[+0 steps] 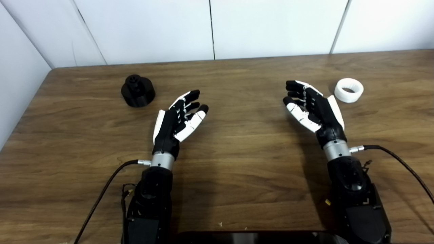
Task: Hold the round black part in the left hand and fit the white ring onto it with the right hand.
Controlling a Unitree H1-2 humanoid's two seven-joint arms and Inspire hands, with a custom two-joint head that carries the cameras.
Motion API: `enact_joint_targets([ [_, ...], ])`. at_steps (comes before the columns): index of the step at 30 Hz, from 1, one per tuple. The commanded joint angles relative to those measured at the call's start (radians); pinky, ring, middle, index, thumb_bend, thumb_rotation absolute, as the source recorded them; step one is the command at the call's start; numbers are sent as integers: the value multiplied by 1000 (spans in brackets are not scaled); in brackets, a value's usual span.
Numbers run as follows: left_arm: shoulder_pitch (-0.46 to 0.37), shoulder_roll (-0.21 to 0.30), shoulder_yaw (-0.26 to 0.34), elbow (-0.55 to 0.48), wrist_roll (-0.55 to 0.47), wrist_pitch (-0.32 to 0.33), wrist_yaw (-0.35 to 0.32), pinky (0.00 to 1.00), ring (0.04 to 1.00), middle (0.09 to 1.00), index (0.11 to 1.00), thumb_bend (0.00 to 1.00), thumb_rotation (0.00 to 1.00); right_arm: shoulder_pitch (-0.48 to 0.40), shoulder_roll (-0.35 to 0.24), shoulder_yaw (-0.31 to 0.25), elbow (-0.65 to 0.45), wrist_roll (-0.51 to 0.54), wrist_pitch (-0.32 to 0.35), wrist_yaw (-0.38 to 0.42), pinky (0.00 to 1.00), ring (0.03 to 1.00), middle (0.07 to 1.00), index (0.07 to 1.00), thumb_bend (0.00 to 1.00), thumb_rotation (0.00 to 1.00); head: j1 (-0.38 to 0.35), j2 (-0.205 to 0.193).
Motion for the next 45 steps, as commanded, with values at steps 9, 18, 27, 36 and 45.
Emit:
enact_joint_targets([
  [9, -41, 0, 7, -11, -5, -30, 6, 728, 838, 874, 804, 587, 410, -42, 4, -1, -18, 8, -30, -1, 733, 785, 791, 774, 513, 490, 2, 0],
  [18, -41, 1, 8, -12, -5, -29, 6, 735, 841, 873, 803, 589, 409, -39, 4, -2, -20, 8, -27, -2, 729, 784, 791, 776, 502, 485, 0, 3],
  [27, -55, 66, -23, -16, 82, -77, 5, 797, 876, 893, 853, 559, 449, -39, 4, -6, -14, 18, -23, 0, 739, 792, 797, 781, 503, 476, 6, 1],
  [36, -86, 193, -87, -65, 361, -53, 12, 800, 887, 910, 848, 588, 463, -39, 1, -5, -13, 16, -25, 0, 736, 787, 791, 775, 503, 468, 12, 1],
  [45, -112, 298, -104, -68, 544, -49, 4, 752, 875, 913, 843, 654, 425, -44, -2, -5, -14, 24, -19, 4, 733, 791, 795, 776, 500, 471, 15, 0],
])
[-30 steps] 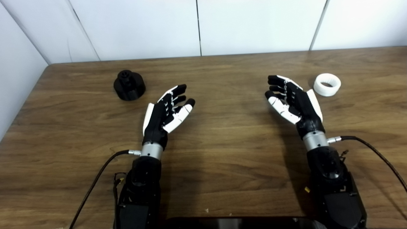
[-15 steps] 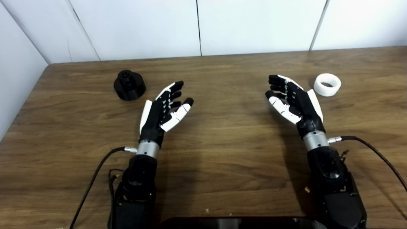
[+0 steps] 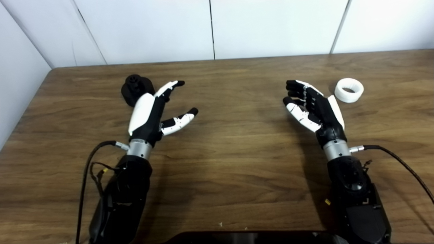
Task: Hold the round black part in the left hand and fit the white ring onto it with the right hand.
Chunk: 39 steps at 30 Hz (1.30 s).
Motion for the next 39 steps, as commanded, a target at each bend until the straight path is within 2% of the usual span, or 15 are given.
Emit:
enact_joint_targets([
  [1, -48, 43, 0, -34, 68, -9, 6, 740, 871, 917, 847, 661, 436, -43, -3, -3, -15, 5, -20, 4, 734, 792, 795, 776, 500, 471, 2, 0],
  [3, -52, 65, -2, -33, 117, -2, 6, 731, 872, 924, 856, 678, 462, -46, -3, -3, -12, 6, -24, 4, 738, 793, 793, 775, 494, 467, 5, -2],
  [7, -58, 91, -2, -29, 195, 3, 16, 794, 886, 929, 859, 709, 496, -49, -6, -3, -5, 12, -30, 7, 741, 794, 795, 776, 502, 476, 4, -2],
  [12, -66, 113, 1, -11, 298, 25, 29, 955, 958, 954, 879, 740, 564, -50, -6, -3, -8, 9, -28, 5, 729, 789, 793, 774, 499, 472, 6, -3],
  [15, -70, 113, 7, 1, 339, 44, 37, 996, 995, 981, 892, 776, 589, -50, -7, -4, -8, 16, -28, 9, 734, 792, 794, 774, 495, 474, 9, -3],
  [24, -93, 118, 22, 51, 385, 76, 56, 1000, 1000, 1000, 963, 834, 637, -52, -13, -3, 0, 8, -38, 11, 744, 797, 795, 777, 486, 486, 19, -5],
  [29, -110, 133, 33, 63, 382, 99, 27, 1000, 997, 1000, 995, 836, 659, -50, -13, -3, -5, 11, -30, 14, 737, 795, 798, 777, 500, 502, 22, -4],
  [39, -143, 169, 38, 123, 390, 113, 26, 1000, 1000, 1000, 986, 860, 690, -47, -18, -2, 4, 8, -39, 14, 746, 796, 795, 773, 503, 507, 37, -6],
])
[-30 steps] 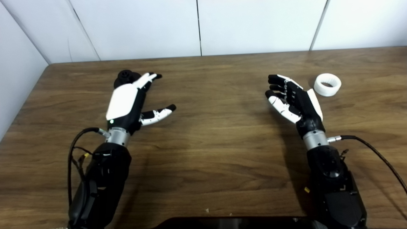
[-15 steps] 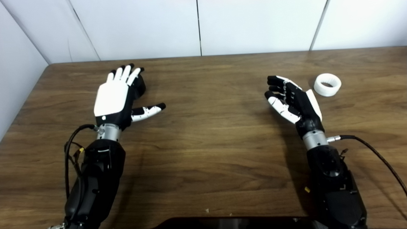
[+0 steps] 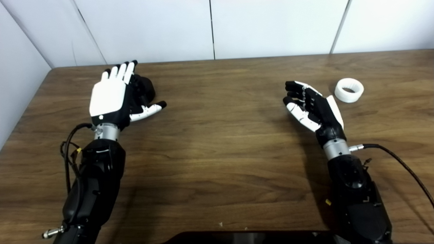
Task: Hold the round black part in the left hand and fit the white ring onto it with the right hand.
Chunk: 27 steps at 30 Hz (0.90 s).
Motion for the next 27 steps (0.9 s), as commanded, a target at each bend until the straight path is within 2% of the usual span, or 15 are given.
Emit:
enact_joint_targets([
  [1, -58, 39, 10, 10, 18, 8, 15, 1000, 1000, 1000, 985, 865, 692, -35, -5, -2, -24, -1, -37, -1, 746, 797, 795, 773, 504, 508, 4, -1],
  [8, -86, 82, 12, 71, 14, 33, -14, 1000, 1000, 1000, 1000, 993, 750, -31, -8, -5, -22, -2, -38, -3, 752, 800, 792, 770, 494, 508, 14, -3],
  [18, -111, 109, 19, 152, -11, 44, 21, 1000, 1000, 1000, 957, 1000, 650, -26, -7, -7, -29, 4, -37, -3, 742, 800, 796, 773, 476, 491, 15, -5],
  [27, -128, 116, 20, 224, -41, 40, 40, 1000, 1000, 1000, 922, 1000, 628, -22, -10, -11, -32, 5, -35, -1, 741, 802, 799, 770, 481, 498, 9, -4],
])
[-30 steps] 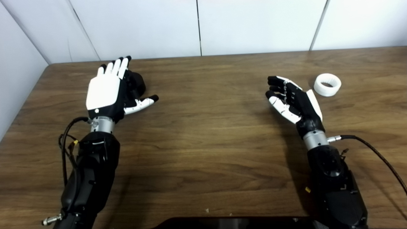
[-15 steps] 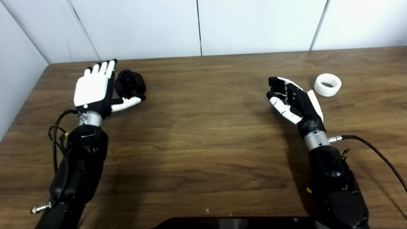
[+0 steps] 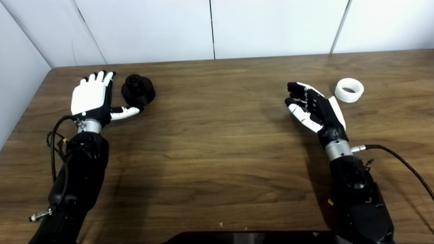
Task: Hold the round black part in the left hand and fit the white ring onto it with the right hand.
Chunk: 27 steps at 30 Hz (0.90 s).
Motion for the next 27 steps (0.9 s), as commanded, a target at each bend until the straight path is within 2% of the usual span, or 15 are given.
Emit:
enact_joint_targets([
  [1, -60, 43, 9, 3, -3, 0, 32, 1000, 1000, 1000, 909, 1000, 639, -26, -5, -6, -33, 5, -35, -1, 743, 803, 799, 769, 481, 501, 1, 0],
  [6, -79, 45, 3, 43, -16, 5, 28, 1000, 1000, 1000, 888, 1000, 644, -26, -8, -4, -35, -1, -36, -1, 744, 802, 798, 767, 479, 502, 2, 0],
  [19, -130, 51, -32, 166, -26, -16, 80, 1000, 1000, 1000, 884, 1000, 657, -28, -10, -7, -30, 5, -39, -1, 733, 801, 795, 762, 487, 513, -6, -2],
  [27, -146, 44, -48, 187, -53, -8, 73, 1000, 1000, 1000, 895, 1000, 659, -30, -18, -11, -32, 8, -42, 4, 747, 806, 796, 762, 483, 519, -13, -1],
])
